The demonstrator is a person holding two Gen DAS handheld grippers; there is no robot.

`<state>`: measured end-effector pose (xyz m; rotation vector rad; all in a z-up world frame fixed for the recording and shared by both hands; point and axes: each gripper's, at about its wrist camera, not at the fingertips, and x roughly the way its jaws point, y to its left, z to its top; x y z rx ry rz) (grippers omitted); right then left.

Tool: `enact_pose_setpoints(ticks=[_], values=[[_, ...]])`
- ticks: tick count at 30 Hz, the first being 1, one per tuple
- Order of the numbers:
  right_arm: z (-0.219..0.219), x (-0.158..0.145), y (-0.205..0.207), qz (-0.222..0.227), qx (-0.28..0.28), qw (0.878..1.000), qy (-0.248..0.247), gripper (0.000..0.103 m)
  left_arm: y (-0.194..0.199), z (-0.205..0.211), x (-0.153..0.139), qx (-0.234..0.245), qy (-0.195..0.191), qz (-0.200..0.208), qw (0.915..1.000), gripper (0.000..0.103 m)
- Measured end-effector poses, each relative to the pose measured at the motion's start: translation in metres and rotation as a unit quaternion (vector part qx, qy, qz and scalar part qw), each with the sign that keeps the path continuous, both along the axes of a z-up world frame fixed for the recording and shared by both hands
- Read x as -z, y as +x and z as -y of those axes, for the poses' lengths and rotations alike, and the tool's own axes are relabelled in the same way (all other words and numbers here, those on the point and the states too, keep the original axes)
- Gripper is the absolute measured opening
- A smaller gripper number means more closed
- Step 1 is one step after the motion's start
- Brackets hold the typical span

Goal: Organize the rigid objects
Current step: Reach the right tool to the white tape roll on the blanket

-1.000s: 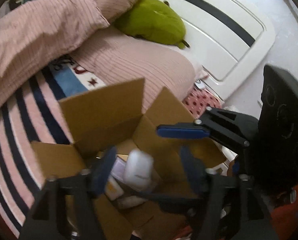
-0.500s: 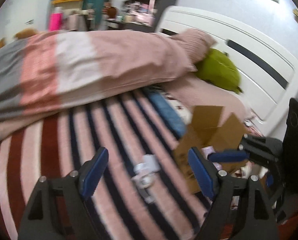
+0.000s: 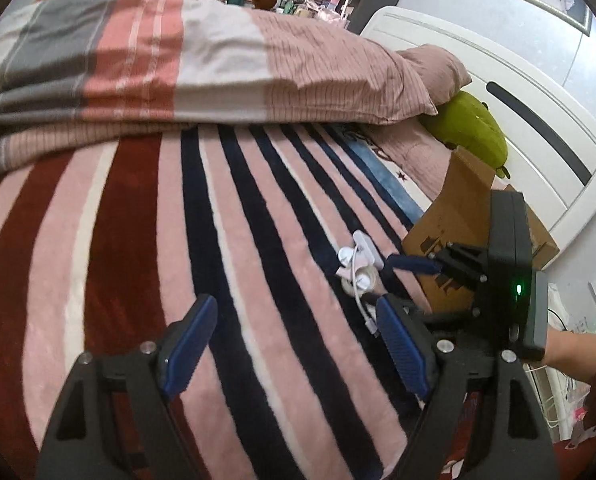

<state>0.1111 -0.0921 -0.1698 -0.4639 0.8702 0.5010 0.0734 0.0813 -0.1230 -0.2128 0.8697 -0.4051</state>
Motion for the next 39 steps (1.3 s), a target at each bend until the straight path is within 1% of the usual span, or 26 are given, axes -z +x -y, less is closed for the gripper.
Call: enact_pose_setpoints(ticks=[1,3,4,7,10,12,14,16,18,20,21,22,23,25,27,29,31,33,35,36,38,39], values=[[0.005,0.003,0.004,0.003,0.007,1.000,-0.005,0.045,0.000,0.000,0.003,0.000,-0.001,-0.002,1.0000,0.079],[0.007,0.007,0.007,0.016,0.012,1.000,-0.023,0.045,0.001,-0.002,0.007,0.000,-0.006,-0.005,1.0000,0.079],[0.006,0.009,0.007,0.022,0.011,0.999,-0.039,0.045,0.001,-0.002,0.007,-0.001,-0.008,-0.006,1.0000,0.079],[0.003,0.017,0.011,0.006,-0.004,0.999,-0.049,0.045,0.001,-0.004,0.008,-0.002,-0.010,-0.006,0.9999,0.079],[0.000,0.027,0.017,-0.003,-0.011,0.997,-0.071,0.045,0.000,-0.005,0.008,-0.006,-0.013,-0.006,0.9999,0.079],[0.003,0.031,0.026,-0.017,-0.008,0.998,-0.060,0.045,-0.001,-0.005,0.007,-0.007,-0.016,-0.005,0.9998,0.079],[0.003,0.030,0.024,-0.014,-0.007,0.999,-0.049,0.044,-0.002,-0.004,0.008,-0.005,-0.016,-0.007,0.9998,0.079],[0.000,0.030,0.021,-0.007,-0.017,0.999,-0.050,0.035,-0.003,-0.003,0.008,-0.005,-0.012,-0.009,0.9999,0.079],[-0.003,0.028,0.016,0.010,-0.025,0.998,-0.058,0.034,-0.004,-0.002,0.007,-0.006,-0.011,-0.010,0.9999,0.079],[-0.001,0.021,0.011,0.007,-0.026,0.999,-0.046,0.034,-0.005,-0.002,0.006,-0.007,-0.014,-0.009,0.9998,0.079],[0.000,0.017,0.008,0.002,-0.025,0.999,-0.036,0.032,-0.005,-0.002,0.006,-0.006,-0.015,-0.009,0.9998,0.079],[0.003,0.011,0.003,-0.013,-0.026,0.999,-0.020,0.009,-0.005,-0.002,0.005,-0.005,-0.015,-0.009,0.9998,0.079],[0.005,0.006,0.000,-0.021,-0.026,0.999,-0.009,0.008,-0.006,-0.002,0.005,-0.005,-0.015,-0.009,0.9998,0.079],[0.004,-0.001,-0.008,-0.024,-0.031,0.999,0.001,0.007,-0.007,-0.001,0.004,-0.005,-0.015,-0.009,0.9998,0.079],[-0.003,-0.001,-0.017,-0.013,-0.040,0.999,-0.027,0.008,-0.009,0.000,0.002,-0.005,-0.015,-0.007,0.9999,0.079],[-0.005,0.002,-0.018,-0.011,-0.041,0.999,-0.031,0.008,-0.012,0.000,0.001,-0.005,-0.016,-0.006,0.9998,0.079],[-0.004,0.006,-0.015,-0.022,-0.036,0.999,-0.023,0.008,-0.015,-0.001,0.000,-0.006,-0.015,-0.006,0.9999,0.079],[-0.003,0.011,-0.008,-0.037,-0.027,0.999,-0.007,0.010,-0.017,-0.002,0.001,-0.009,-0.012,-0.008,0.9999,0.079],[-0.002,0.014,-0.002,-0.053,-0.020,0.998,0.015,0.023,-0.020,-0.004,0.002,-0.012,-0.010,-0.010,0.9998,0.079],[-0.001,0.014,-0.002,-0.058,-0.022,0.998,0.025,0.025,-0.021,-0.005,0.002,-0.012,-0.010,-0.011,0.9998,0.079],[-0.002,0.014,-0.002,-0.075,-0.037,0.995,0.051,0.036,-0.022,-0.007,0.004,-0.015,-0.009,-0.013,0.9998,0.079],[-0.003,0.016,-0.003,-0.079,-0.040,0.995,0.053,0.040,-0.021,-0.009,0.005,-0.017,-0.010,-0.014,0.9997,0.079]])
